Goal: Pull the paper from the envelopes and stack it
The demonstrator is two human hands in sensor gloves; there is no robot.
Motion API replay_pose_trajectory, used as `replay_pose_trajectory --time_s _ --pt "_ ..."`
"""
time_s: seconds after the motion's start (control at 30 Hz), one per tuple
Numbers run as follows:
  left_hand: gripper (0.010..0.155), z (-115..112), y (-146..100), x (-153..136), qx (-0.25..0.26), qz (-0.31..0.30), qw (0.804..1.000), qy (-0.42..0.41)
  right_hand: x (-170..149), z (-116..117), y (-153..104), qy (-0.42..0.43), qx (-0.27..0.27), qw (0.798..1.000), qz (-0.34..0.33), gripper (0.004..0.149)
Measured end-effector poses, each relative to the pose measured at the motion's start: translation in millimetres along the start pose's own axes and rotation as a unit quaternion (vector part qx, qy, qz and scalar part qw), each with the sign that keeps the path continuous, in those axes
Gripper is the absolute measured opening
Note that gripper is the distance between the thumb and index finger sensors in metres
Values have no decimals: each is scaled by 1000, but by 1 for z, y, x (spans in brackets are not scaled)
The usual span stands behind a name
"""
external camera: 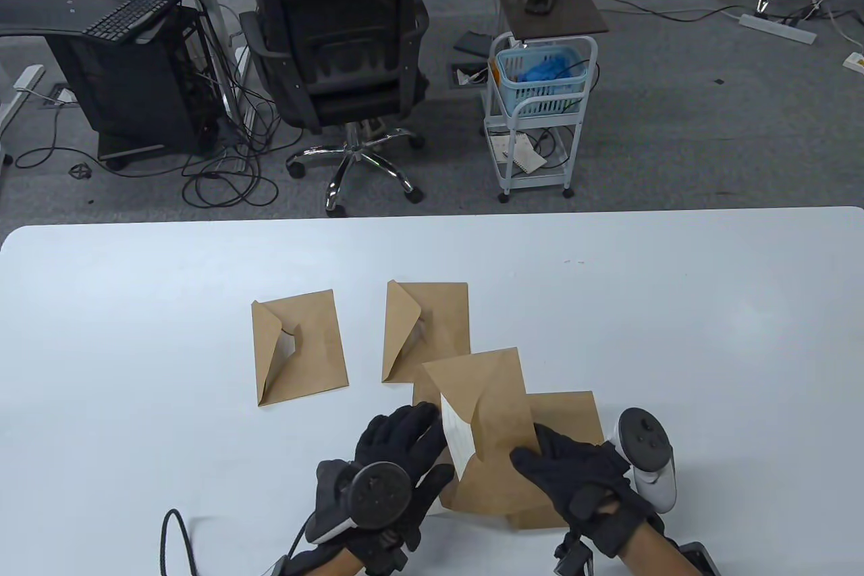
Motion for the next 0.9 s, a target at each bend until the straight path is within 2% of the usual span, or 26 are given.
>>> replay_pose_trajectory --time_s 0.03,0.07,0.13,0.2,0.27,0.33,0.4,0.7,0.83,0.9 --pt "58 0 0 -5 -3 32 998 -62 -1 2 1 -2 8 1000 0 45" --pt "56 -3 1 -11 -12 68 989 -134 -1 4 2 -4 8 1000 2 45" --pt "57 -7 0 -15 -27 103 969 -223 -1 5 3 -12 1 1000 4 45" --pt "53 -10 0 -18 -35 125 958 -254 -1 7 5 -19 3 1000 5 45" --pt "42 -6 0 -21 -10 138 965 -221 1 7 3 -40 -15 999 16 44" --pt "40 -1 2 -19 3 118 977 -175 3 2 -2 -82 -70 994 33 43" --pt "39 3 2 -17 12 110 983 -144 5 1 -3 -110 -80 990 33 42" --pt "37 17 3 -31 49 126 983 -127 12 -6 -10 -135 -106 985 31 40" --pt "36 18 2 -47 25 159 978 -136 16 -16 -16 -139 -128 982 27 39" --pt "36 21 1 -57 39 179 973 -138 18 -22 -21 -128 -141 981 22 40"
Point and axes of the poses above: the tracker on the back of each hand, its own x axis roughly to the thumb side, its own y axis roughly from the wrist to the fingertips, z = x × y, the point moved 5 cm from there along y, roughly from the wrist to the fingertips, and after that the axes turned 15 degrees about x, right-handed, at the moved point
